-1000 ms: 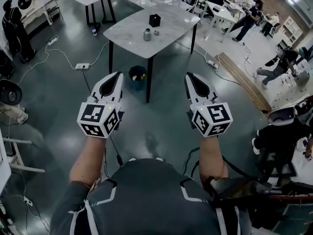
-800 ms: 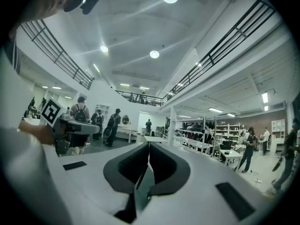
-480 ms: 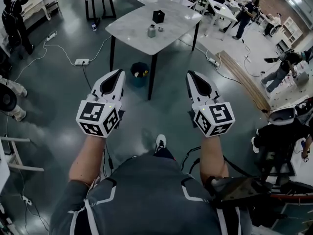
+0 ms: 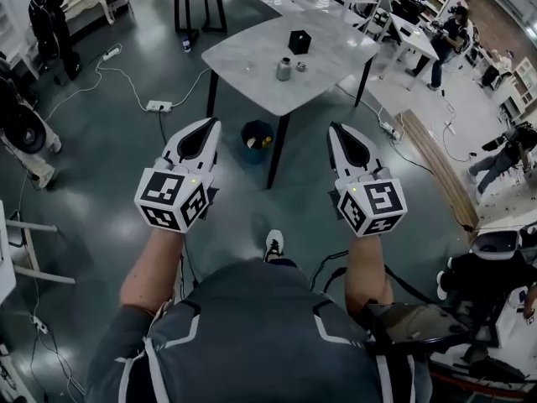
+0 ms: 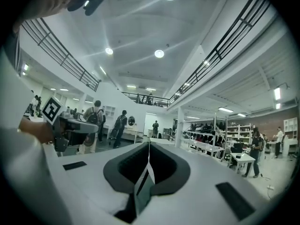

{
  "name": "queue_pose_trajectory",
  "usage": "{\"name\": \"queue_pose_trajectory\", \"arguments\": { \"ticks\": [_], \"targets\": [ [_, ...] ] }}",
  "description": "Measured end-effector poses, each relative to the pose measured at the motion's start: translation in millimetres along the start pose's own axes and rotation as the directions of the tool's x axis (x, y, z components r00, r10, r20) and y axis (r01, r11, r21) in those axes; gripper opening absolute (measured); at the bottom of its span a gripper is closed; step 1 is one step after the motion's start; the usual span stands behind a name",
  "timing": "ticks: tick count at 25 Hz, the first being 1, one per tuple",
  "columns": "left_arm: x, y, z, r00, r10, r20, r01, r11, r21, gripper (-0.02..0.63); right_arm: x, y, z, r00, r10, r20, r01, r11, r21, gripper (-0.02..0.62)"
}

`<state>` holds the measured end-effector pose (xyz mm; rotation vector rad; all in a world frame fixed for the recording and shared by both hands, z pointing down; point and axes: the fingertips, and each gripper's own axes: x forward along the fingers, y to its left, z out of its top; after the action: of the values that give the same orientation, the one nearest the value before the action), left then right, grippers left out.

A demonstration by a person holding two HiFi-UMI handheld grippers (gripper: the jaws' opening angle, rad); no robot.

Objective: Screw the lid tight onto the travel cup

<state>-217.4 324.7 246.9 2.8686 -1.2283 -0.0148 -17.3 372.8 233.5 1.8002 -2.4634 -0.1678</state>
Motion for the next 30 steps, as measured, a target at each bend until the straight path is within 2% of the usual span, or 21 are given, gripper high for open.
{"name": "queue_pose_trajectory", "arguments": {
  "ticks": [6, 12, 21, 25, 30],
  "targets": [
    [67.0, 11.0, 7.7, 0.999, 0.034, -0.001, -0.034, 0.999, 0.013, 0.009, 50.8, -60.4, -1.5, 0.999, 0.049, -0.004, -0.050, 0.998, -0.026, 0.029],
    [126.4, 18.0, 1.3, 0.996, 0.089, 0.006, -0.089, 0.996, -0.008, 0.009, 81.4, -118.0, -21.2, 0.998, 0.067, -0.009, -0.067, 0.998, -0.011, 0.029],
    [206.7, 11.4, -5.2, 0.996, 0.077, -0.050, -0.076, 0.997, 0.017, 0.009, 100.7, -191.6, -42.9, 0.999, 0.045, -0.007, -0.045, 0.999, 0.031, 0.029],
    [235.5, 13.1, -7.0, 0.996, 0.054, -0.065, -0.052, 0.998, 0.036, 0.009, 113.1, -211.5, -51.3, 0.999, 0.031, -0.014, -0.030, 0.999, 0.045, 0.029],
    [271.3, 30.8, -18.7, 0.997, 0.018, -0.071, -0.017, 1.000, 0.019, 0.009, 143.5, -225.1, -65.2, 0.999, 0.006, -0.049, -0.003, 0.998, 0.056, 0.029]
  ]
}}
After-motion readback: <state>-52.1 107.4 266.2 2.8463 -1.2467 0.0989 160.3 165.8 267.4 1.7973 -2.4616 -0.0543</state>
